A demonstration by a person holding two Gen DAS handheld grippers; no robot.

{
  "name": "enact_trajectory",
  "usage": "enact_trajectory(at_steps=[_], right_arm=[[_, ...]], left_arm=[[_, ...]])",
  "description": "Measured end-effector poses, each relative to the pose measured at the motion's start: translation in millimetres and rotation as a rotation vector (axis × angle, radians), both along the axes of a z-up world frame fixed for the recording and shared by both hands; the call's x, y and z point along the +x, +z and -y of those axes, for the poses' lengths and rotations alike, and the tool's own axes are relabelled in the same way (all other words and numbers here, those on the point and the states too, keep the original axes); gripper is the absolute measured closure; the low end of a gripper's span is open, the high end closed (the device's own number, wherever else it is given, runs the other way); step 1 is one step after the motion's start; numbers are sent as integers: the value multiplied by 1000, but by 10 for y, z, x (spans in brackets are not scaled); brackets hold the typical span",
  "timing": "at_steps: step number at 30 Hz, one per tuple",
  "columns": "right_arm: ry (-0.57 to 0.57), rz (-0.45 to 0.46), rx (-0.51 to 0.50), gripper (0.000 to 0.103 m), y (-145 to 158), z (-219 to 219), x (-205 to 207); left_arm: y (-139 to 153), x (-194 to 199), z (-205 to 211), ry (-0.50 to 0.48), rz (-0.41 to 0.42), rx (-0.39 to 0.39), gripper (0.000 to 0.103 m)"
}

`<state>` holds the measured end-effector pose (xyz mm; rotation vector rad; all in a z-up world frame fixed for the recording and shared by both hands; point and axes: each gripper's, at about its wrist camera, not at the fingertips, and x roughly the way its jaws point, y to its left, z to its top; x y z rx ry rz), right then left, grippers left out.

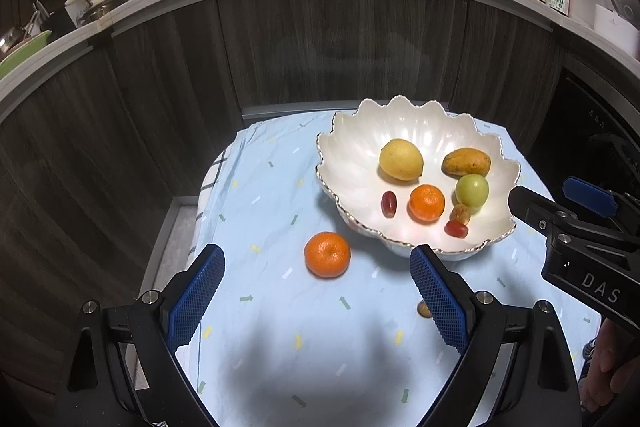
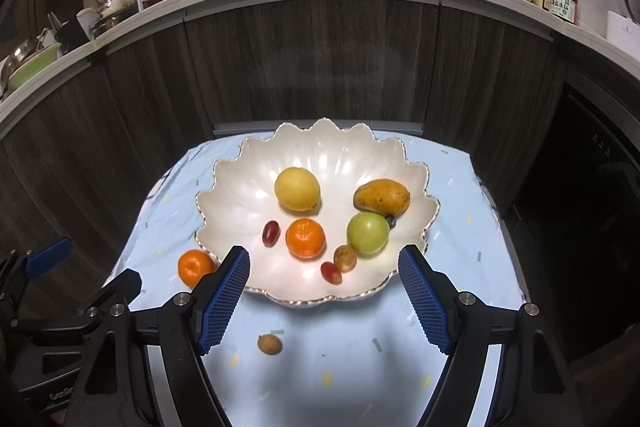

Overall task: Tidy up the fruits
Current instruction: 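Move both open grippers toward the tangerine and the brown longan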

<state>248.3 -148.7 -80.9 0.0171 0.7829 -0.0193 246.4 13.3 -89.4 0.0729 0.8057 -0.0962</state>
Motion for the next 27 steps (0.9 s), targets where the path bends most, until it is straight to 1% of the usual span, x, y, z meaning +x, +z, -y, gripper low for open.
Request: enact_trajectory(at_steps=[10,22,27], right_arm=[[14,-14,-15,26,-129,-119,-79],[37,-68,1,26,-423,-210,-125],[32,-77,0,26,-488,-206,-121]], left_arm=[[-163,-52,-90,-18,-10,-12,8],[-394,-43,-131,-44,-35,28,8],[-451,-13,-129,-67,-36,35,8]])
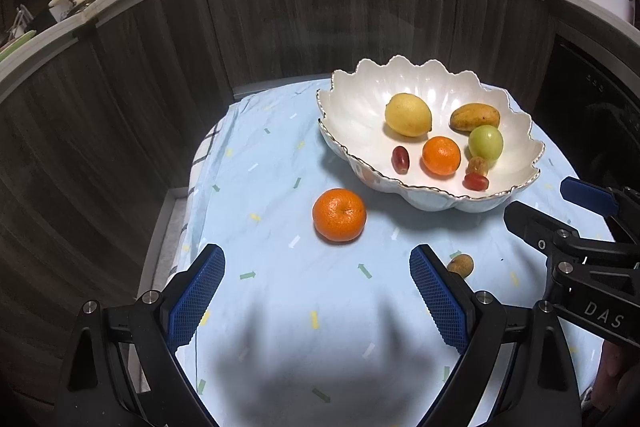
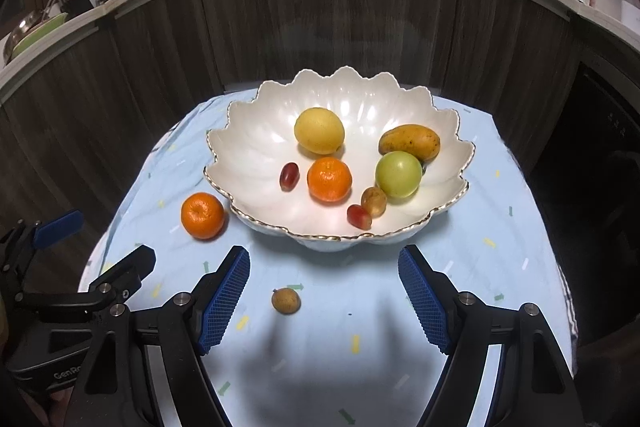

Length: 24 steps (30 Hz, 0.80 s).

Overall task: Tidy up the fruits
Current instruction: 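Move both open grippers toward the tangerine and the brown longan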

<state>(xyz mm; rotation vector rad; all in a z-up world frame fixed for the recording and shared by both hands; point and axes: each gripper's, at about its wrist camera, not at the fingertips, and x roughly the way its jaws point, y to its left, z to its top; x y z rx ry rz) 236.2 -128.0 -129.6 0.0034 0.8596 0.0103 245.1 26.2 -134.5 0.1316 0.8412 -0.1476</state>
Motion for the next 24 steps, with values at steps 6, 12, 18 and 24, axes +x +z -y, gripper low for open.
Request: enact_trajectory(at_steps=[6,12,18,24], right_arm=[[-38,-13,1,26,-81,5,13],[-77,-39,-15,26,-196,-42,-14],[-102,-54,-38,26,-290,-86,-12],[-106,-84,-42,26,-384,-149,17]], left_arm=[[-48,58,8,-44,6,-3,8],[-134,164,-11,-96,3,3,8],[-222,252,3,-161,-1,24,8],[-282,353,-2,-220,-4,45,9]])
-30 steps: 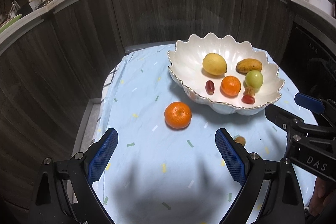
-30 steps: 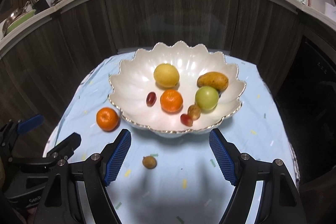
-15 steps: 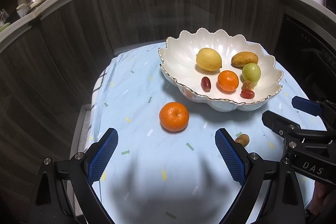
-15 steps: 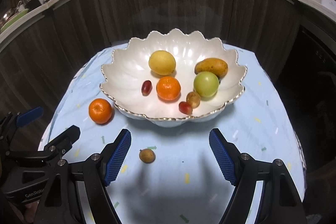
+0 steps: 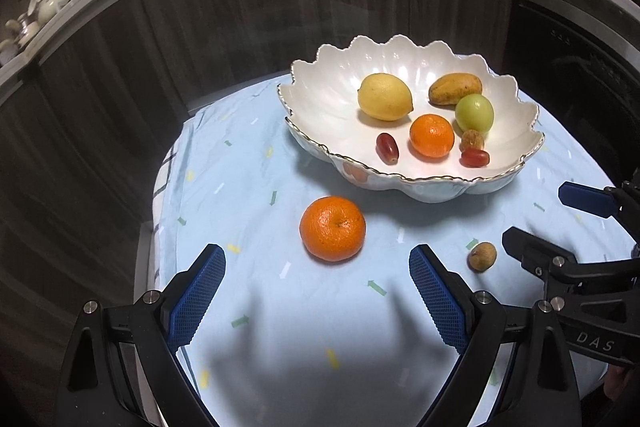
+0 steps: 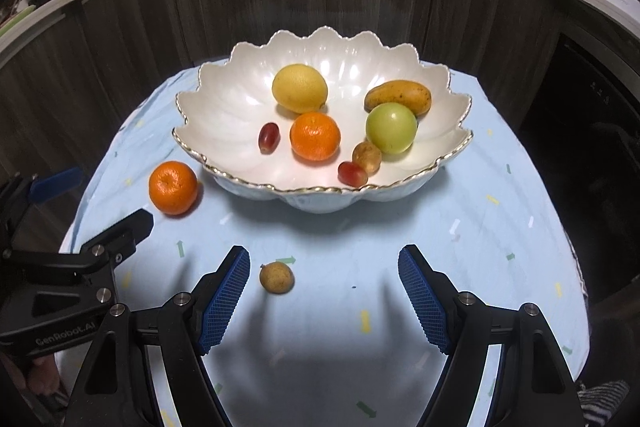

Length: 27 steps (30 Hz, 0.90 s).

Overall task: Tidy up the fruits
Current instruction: 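Move both open grippers toward the tangerine and the brown longan, then close left gripper on tangerine while right gripper closes on brown longan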

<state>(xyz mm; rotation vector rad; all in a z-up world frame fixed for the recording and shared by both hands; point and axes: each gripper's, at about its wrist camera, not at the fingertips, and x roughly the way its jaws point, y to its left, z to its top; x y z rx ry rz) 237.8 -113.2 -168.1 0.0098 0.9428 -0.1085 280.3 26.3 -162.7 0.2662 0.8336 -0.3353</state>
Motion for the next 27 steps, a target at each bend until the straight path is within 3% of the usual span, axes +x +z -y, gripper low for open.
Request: enact_trajectory(at_steps=[18,24,27], right_arm=[[-17,-49,-2,27,-245,-200,114],[-24,-65,2,35,-340,-190,138],[-25,-75,5,44,-387,-181,147]], left_arm=[[-287,338,32,-148,-53,5,14],[-350,403,61,-163,-62,15,21],[-376,417,57,-162,-65,14,25]])
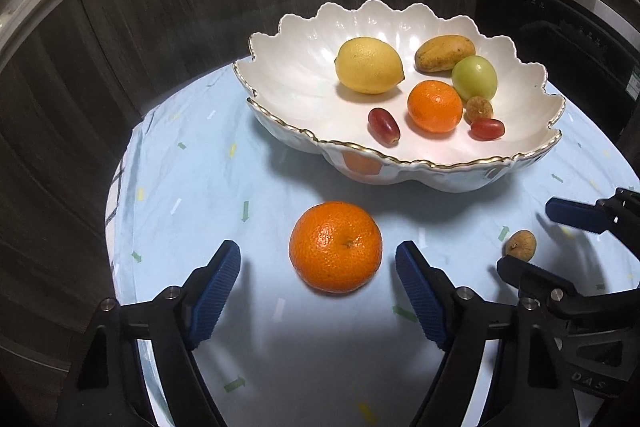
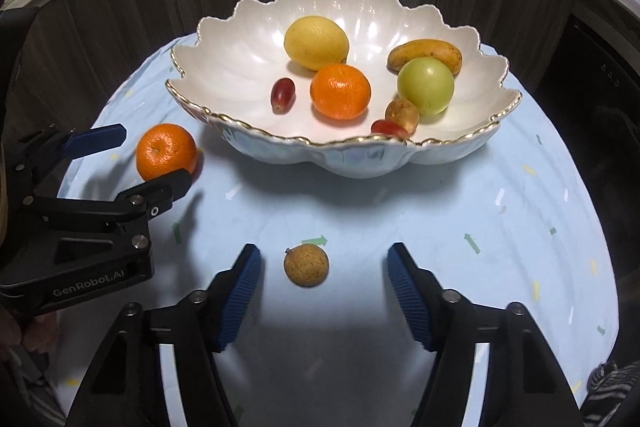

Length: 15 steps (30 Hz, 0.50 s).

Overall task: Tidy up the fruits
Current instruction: 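Close left gripper on tangerine while right gripper closes on brown longan, then carry tangerine and longan with both grippers over the white bowl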

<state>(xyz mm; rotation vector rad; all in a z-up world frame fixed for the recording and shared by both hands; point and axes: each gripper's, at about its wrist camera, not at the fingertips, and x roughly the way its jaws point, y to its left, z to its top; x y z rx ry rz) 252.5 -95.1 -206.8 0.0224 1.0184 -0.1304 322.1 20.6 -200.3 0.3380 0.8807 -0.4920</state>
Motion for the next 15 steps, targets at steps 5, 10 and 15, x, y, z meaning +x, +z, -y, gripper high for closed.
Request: enact_trajectory(at_steps=[5,10,15], right_arm=[[6,-14,14,61,-61,6,23],[19,-3,18,72,-63,-15,36],[30,4,23,78,-66,-31,42]], left_arm=[[-47,23,13,-7,-7,1,36],[-88,44,38,-18,-17,-6,45],[-93,26,60,-37,-31,-17,57]])
